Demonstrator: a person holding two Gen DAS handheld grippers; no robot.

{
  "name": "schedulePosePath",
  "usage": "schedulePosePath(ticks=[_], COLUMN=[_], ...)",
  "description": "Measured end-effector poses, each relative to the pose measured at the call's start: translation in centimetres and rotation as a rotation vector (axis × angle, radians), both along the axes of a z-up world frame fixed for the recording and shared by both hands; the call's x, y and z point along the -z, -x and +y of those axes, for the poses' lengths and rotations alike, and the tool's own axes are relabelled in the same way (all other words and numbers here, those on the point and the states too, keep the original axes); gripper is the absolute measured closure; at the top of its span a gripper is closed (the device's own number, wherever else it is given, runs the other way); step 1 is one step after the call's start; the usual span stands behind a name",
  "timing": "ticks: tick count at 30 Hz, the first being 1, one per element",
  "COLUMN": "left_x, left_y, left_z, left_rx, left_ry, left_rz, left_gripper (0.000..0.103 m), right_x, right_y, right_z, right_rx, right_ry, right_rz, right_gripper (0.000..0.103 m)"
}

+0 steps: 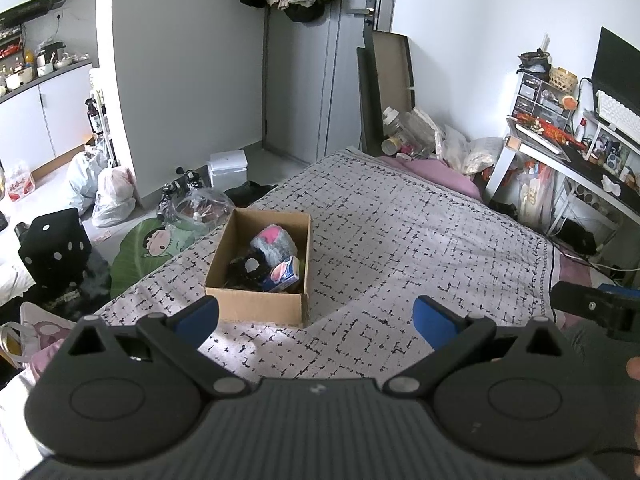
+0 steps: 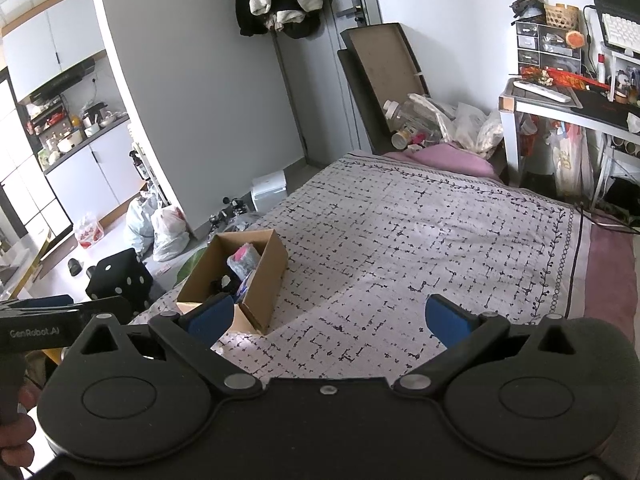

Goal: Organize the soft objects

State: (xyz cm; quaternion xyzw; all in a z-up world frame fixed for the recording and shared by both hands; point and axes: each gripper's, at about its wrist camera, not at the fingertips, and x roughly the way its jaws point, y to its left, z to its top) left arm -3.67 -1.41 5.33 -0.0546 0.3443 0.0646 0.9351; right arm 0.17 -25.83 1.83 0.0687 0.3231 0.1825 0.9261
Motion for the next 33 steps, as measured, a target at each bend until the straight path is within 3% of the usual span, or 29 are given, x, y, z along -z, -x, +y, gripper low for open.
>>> schedulePosePath(ticks=[33], left_x=[1.2], left_y=[-0.9], left_z=[0.9], left_rx=[-0.01], left_ry=[0.012], left_rz=[0.024], left_gripper=[0.001], right_x=[1.2], right_y=[-0.8], right_z=[0.9], right_rx=[-0.026], right_ry=[0.013], right_rz=[0.021], right_gripper=[0.0])
